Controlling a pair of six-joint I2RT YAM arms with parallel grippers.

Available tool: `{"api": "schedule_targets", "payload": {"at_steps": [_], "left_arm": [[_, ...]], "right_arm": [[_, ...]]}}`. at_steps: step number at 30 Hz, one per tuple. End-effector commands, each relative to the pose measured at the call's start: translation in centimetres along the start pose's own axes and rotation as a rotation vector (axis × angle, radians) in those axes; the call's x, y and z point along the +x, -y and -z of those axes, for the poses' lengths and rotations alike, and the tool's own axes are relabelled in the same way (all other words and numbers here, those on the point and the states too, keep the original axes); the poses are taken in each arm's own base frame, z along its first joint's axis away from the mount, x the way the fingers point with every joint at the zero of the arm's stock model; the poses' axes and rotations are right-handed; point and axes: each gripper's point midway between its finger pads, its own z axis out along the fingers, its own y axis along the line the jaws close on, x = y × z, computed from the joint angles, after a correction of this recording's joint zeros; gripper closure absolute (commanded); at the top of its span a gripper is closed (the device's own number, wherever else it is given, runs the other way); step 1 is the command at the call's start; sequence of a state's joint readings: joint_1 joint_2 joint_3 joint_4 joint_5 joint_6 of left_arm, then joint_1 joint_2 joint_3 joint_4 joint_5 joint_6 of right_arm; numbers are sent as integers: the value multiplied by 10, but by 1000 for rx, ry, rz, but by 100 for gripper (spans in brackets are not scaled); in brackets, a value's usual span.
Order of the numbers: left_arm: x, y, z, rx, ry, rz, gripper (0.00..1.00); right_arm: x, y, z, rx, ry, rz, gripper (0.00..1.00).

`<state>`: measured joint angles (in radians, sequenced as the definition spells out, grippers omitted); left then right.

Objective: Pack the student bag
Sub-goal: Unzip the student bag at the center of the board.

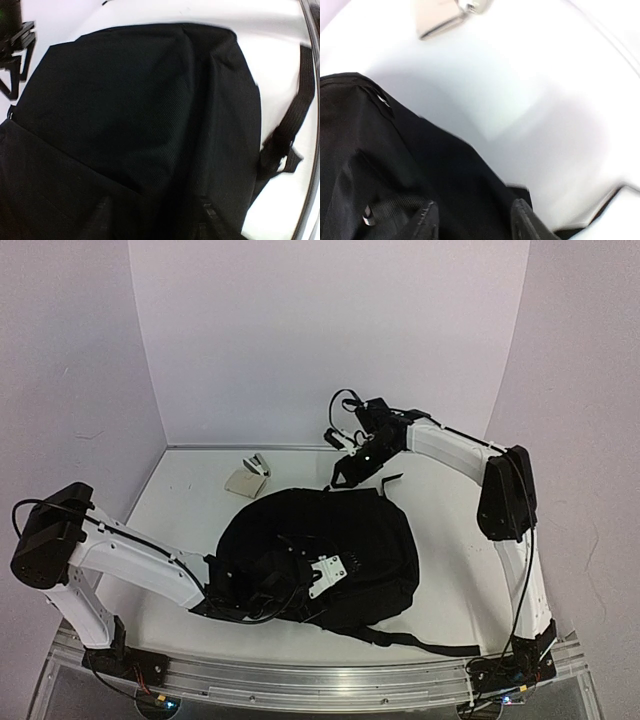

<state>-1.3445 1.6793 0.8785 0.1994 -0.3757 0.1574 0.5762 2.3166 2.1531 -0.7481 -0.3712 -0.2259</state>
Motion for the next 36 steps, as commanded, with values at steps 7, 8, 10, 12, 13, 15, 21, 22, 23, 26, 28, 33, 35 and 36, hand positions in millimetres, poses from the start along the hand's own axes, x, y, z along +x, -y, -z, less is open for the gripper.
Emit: {"api": "schedule_targets", "payload": {"at_steps": [7,8,10,12,13,15,21,22,23,26,28,33,35,36], "left_arm": [[-54,-110,25,-178,8,552,29],[-53,-115,23,-198,-8,575,28],[-54,-123,18,-227,-27,608,25],[-54,-124,11,-239,-45,632,19],[-55,-124,8,-244,-53,645,18],[-57,-124,0,-249,-73,665,18],[-38,-120,-28,-308,-200,705,19],[-34,-119,-32,-319,-226,708,19],[-29,-120,-35,-333,-253,711,20],[-18,-123,-36,-369,-297,722,27],[-17,-127,-32,-381,-290,739,33],[-18,-132,-17,-371,-242,784,55],[-17,-132,-13,-365,-228,798,64],[-17,-133,-11,-361,-220,806,68]], "right_arm": [[-27,0,119,38,188,-149,33],[-23,-1,121,39,184,-159,33],[-17,-4,126,38,179,-180,33],[-10,-7,130,34,175,-199,33],[-6,-9,131,31,170,-206,33],[-1,-12,134,27,168,-213,33],[14,-18,135,6,156,-260,33],[17,-20,134,-2,154,-266,33],[18,-22,134,-10,152,-270,34],[24,-25,130,-34,142,-288,35],[26,-28,128,-47,139,-297,36],[30,-38,119,-87,121,-308,39],[32,-47,114,-102,107,-297,40],[32,-50,112,-106,102,-292,40]]}}
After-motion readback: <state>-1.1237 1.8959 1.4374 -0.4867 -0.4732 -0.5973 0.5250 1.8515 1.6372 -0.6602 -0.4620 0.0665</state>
